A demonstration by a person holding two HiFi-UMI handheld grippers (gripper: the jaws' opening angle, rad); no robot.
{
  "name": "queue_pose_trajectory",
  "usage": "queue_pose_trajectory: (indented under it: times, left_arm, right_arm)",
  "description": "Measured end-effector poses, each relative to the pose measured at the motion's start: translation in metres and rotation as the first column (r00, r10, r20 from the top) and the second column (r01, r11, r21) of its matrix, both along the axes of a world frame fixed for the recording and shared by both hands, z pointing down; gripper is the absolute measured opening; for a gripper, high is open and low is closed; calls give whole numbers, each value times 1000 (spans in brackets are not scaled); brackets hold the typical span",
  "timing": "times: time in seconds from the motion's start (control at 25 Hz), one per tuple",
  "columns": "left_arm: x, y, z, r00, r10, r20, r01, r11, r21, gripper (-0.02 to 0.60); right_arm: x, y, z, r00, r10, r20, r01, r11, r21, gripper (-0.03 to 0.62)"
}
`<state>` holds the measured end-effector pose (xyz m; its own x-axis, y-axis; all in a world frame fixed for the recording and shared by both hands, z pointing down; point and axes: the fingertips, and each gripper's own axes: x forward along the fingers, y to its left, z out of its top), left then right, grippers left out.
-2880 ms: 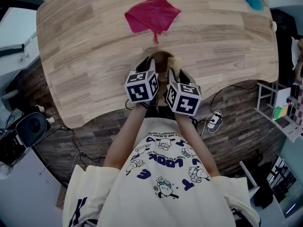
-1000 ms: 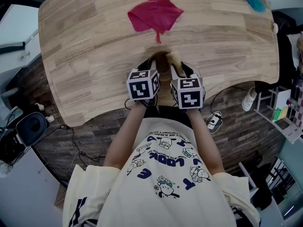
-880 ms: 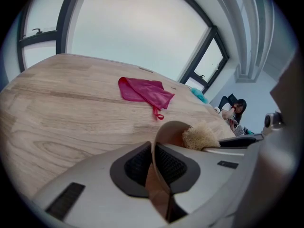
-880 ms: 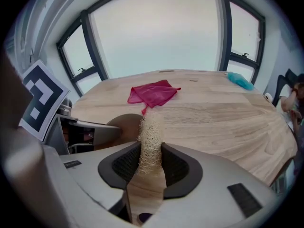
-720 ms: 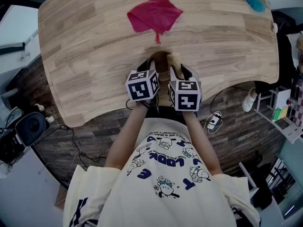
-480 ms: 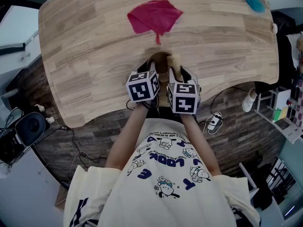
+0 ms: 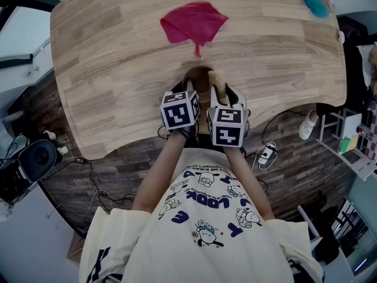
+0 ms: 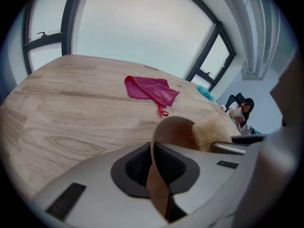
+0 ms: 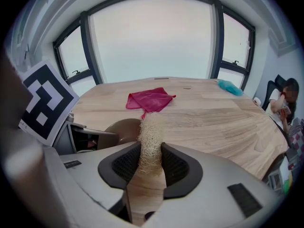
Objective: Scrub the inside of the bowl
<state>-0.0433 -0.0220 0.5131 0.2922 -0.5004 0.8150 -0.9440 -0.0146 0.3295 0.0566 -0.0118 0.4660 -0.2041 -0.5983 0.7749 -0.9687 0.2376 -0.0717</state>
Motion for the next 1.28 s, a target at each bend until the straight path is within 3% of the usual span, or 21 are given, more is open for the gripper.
queue_pose_trajectory:
  times: [0.48, 0.88, 1.28]
  left_arm:
    - [-14, -2, -11, 1000, -18, -19, 19, 999, 40, 44]
    - [-58, -8, -33, 991, -130, -25, 131, 987, 92, 43]
    - [-73, -13, -58, 985, -172, -17, 172, 972, 162, 42]
  right_arm:
    - [15, -10, -20, 999, 28, 37, -30, 997, 69, 124]
    - [54, -19, -32, 993, 109, 51, -114, 988, 100, 124]
    - [47, -23, -42, 994, 82, 76, -92, 986, 137, 124]
